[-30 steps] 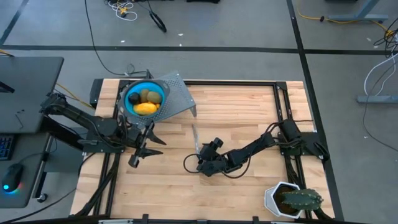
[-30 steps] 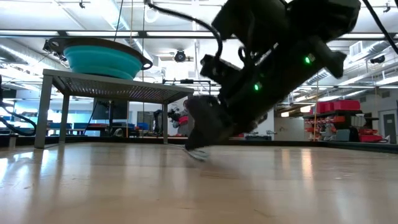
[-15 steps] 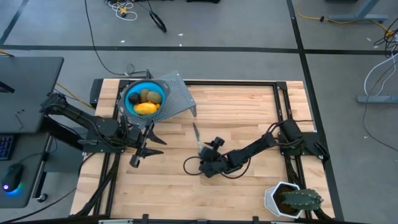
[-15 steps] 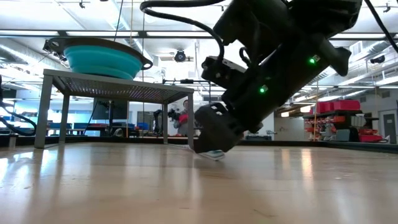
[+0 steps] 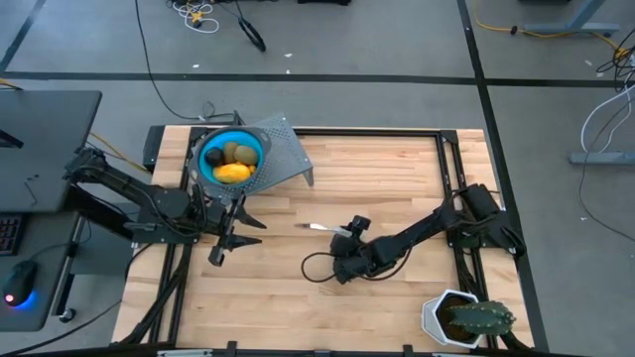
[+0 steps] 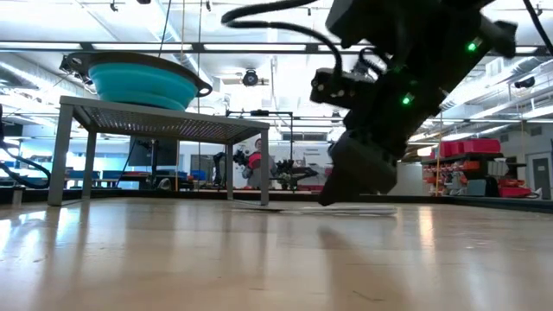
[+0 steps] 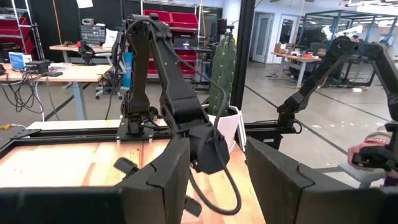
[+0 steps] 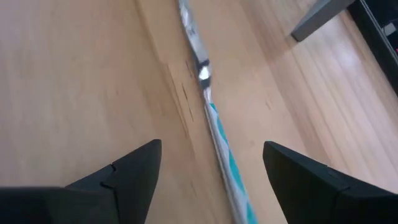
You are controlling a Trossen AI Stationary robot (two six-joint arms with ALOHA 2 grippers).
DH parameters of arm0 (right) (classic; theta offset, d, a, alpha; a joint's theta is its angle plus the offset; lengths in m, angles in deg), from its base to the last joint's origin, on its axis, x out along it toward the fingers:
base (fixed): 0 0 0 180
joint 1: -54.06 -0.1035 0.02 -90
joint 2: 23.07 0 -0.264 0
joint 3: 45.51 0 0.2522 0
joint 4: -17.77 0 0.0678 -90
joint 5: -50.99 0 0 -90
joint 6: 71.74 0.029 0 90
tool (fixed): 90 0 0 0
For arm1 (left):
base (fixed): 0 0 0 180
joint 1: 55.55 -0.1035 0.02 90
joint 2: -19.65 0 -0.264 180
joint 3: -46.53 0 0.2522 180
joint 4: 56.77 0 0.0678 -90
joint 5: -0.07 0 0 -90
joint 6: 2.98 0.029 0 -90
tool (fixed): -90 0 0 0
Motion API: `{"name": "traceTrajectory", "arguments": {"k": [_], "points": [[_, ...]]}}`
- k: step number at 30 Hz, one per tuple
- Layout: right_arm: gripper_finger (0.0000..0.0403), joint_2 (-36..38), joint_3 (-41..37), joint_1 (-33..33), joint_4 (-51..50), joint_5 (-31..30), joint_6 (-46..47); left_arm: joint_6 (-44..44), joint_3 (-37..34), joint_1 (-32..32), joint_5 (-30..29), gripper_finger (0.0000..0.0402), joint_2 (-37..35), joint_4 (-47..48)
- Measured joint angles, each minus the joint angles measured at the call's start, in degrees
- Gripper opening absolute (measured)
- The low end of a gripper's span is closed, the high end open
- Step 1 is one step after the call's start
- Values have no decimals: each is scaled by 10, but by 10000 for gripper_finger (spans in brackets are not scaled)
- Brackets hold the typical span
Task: Pick & Place Fruit
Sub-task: Put the white knife on the shelf
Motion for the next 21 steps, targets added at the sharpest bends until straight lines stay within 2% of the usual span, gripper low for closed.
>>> {"name": "traceTrajectory", "arguments": {"k": [6, 14, 18, 21], "points": [[289, 20, 0, -7, -44, 10, 1, 0, 0, 0, 0, 165, 0, 2], [252, 51, 1, 2, -56, 106, -99, 0, 0, 0, 0, 165, 0, 5], [233, 53, -19, 30, -53, 114, -147, -1, 0, 0, -4, 165, 0, 5], [226, 54, -38, 71, -47, 177, -157, -8, 0, 0, -4, 165, 0, 6]]}}
